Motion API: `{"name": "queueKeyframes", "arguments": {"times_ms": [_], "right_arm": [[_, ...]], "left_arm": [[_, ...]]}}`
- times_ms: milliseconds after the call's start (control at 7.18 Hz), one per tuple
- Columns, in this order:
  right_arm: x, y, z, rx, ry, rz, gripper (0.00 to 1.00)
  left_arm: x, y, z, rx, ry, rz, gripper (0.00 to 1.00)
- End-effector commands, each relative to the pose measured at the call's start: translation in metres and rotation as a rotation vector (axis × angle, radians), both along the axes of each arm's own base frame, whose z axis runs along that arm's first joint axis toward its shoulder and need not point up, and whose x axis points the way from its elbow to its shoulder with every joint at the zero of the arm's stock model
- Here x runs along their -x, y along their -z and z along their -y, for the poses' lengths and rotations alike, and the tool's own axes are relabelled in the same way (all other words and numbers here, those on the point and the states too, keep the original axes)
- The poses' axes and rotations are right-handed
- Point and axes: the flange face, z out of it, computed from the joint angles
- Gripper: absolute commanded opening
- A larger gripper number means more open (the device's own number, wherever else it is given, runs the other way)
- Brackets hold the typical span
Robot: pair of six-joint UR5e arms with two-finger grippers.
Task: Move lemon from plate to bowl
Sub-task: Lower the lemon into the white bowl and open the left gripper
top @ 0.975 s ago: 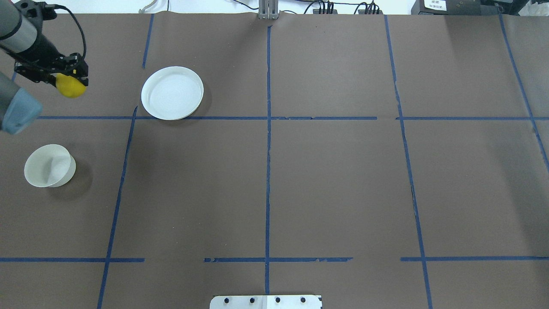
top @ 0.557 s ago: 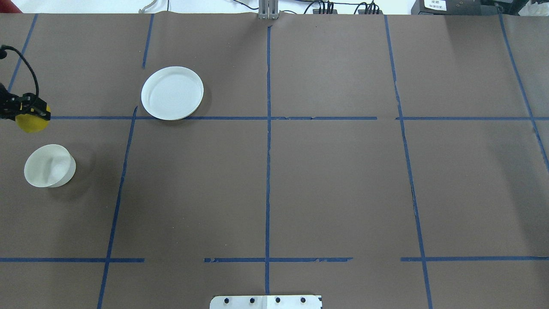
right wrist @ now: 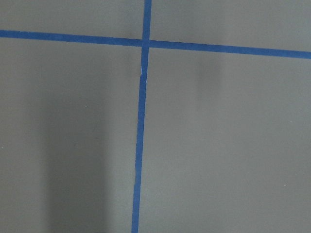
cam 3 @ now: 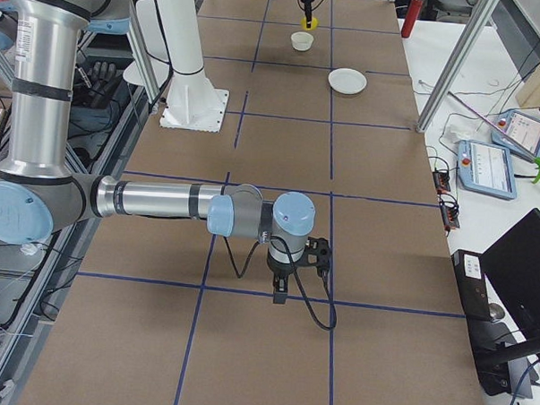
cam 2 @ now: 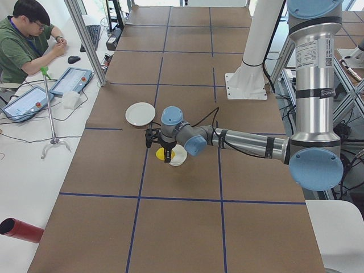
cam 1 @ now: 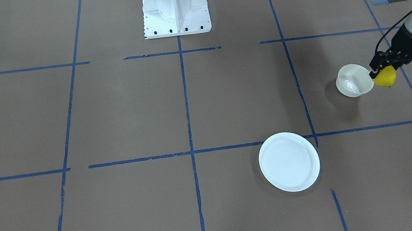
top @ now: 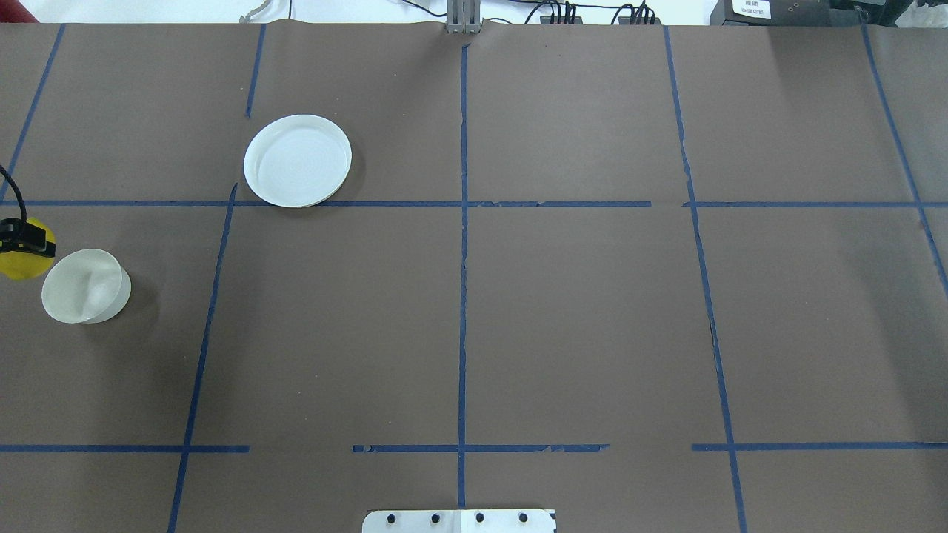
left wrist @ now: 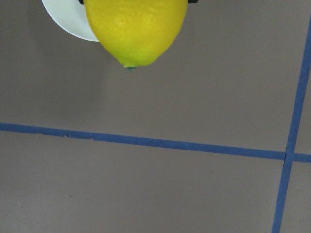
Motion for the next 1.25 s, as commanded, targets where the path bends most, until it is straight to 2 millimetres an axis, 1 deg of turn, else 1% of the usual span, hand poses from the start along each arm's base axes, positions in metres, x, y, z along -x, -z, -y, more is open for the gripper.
{"name": "queueKeyframes", "arguments": {"times_ms": [0,139,278,418,557,696,835,1114], "right_arm": [[0.000,0.000,0.000,0.000,0.000,0.000,1.00],[0.000,0.000,0.000,0.000,0.000,0.000,1.00],[0.000,0.000,0.000,0.000,0.000,0.000,1.00],[0.000,0.000,0.000,0.000,0.000,0.000,1.00],[0.000,0.000,0.000,0.000,0.000,0.000,1.00],[0.000,0.000,0.000,0.000,0.000,0.000,1.00],[0.000,0.000,0.000,0.000,0.000,0.000,1.00],[0.000,0.000,0.000,0.000,0.000,0.000,1.00]], "left_arm": [[-0.029,0.000,-0.013,0.032,-0.013,0.000,0.02],[-0.033,0.000,-0.014,0.032,-0.022,0.001,0.02],[-0.039,0.004,-0.012,0.029,-0.029,-0.005,0.04],[-0.041,0.004,-0.011,0.025,-0.031,-0.005,0.28],[-0.043,0.002,-0.012,0.025,-0.039,-0.001,0.66],[-0.045,0.000,-0.012,0.028,-0.044,0.003,0.91],[-0.045,0.000,-0.012,0.030,-0.042,0.002,1.00],[-0.041,0.006,-0.013,0.018,-0.044,-0.006,1.00]]}}
